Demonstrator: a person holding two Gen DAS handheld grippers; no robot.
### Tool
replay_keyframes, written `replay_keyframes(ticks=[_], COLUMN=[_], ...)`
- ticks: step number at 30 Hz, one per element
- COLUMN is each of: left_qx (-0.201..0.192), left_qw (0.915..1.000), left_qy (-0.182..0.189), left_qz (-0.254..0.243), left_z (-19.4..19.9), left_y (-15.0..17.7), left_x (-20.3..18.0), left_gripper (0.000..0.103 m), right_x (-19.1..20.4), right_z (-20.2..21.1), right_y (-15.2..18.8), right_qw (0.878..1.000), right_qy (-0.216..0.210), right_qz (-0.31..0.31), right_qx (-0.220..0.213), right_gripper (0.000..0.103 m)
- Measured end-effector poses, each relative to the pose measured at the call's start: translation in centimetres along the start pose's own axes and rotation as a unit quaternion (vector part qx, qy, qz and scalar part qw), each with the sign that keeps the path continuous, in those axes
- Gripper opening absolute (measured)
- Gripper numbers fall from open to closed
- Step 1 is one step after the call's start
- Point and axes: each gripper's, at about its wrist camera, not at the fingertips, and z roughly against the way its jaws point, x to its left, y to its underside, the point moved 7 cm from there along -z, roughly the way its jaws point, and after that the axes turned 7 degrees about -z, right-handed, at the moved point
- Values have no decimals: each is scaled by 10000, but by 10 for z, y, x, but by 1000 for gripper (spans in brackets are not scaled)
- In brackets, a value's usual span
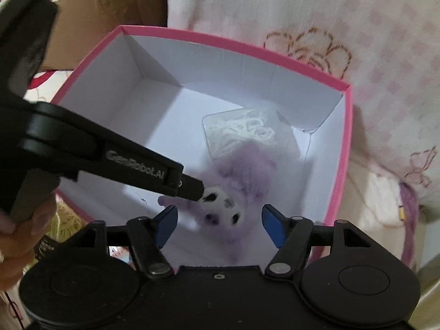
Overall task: Organize objects
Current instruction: 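Open the left gripper to drop the plush doll and lift away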
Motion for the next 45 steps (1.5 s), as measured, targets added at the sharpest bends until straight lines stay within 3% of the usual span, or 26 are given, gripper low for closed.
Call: replay_keyframes(ticks=[1, 2, 5, 10, 16, 22, 26, 33, 39, 43, 45], left_qx=[75, 150, 206, 266, 75, -138, -212, -431, -406, -351, -307], left_qw=[9999, 9998, 9997, 9995, 9924, 9842, 9848, 9784, 9750, 9683, 9648], left_qy=[19, 92, 124, 174, -651, -807, -562, -812, -818, -999, -1039], left_qz=[-96, -76, 26, 5, -1037, -1573, -1629, -1851, -2027, -2262, -2395], left_z=[-3, -6, -17, -23, -1, 37, 67, 109, 138, 149, 153], left_y=[2, 4, 8, 11, 11, 18, 34, 56, 80, 100, 110], left_x=[-2, -3, -6, -16, -37, -55, -58, -59, -62, -68, -73], left_gripper=[2, 2, 2, 2, 4, 5, 5, 6, 23, 42, 44], right_x=[0, -1, -6, -24, -36, -31, -28, -18, -7, -2, 2], right_z=[3, 6, 17, 18, 34, 61, 73, 104, 131, 152, 159], right_y=[5, 10, 21, 23, 25, 31, 38, 49, 67, 78, 83], right_qw=[10000, 9999, 9994, 9983, 9953, 9932, 9935, 9917, 9912, 9909, 9915], right_qy=[-28, -56, -207, -147, -296, -343, -24, -108, -127, -65, -51], right_qz=[57, 79, -50, -329, -639, -685, -610, -634, -694, -594, -524], right_qx=[-64, -107, -284, -463, -660, -874, -958, -1117, -1117, -1203, -1188], right_gripper=[46, 38, 33, 33, 33, 33, 34, 34, 46, 60, 62])
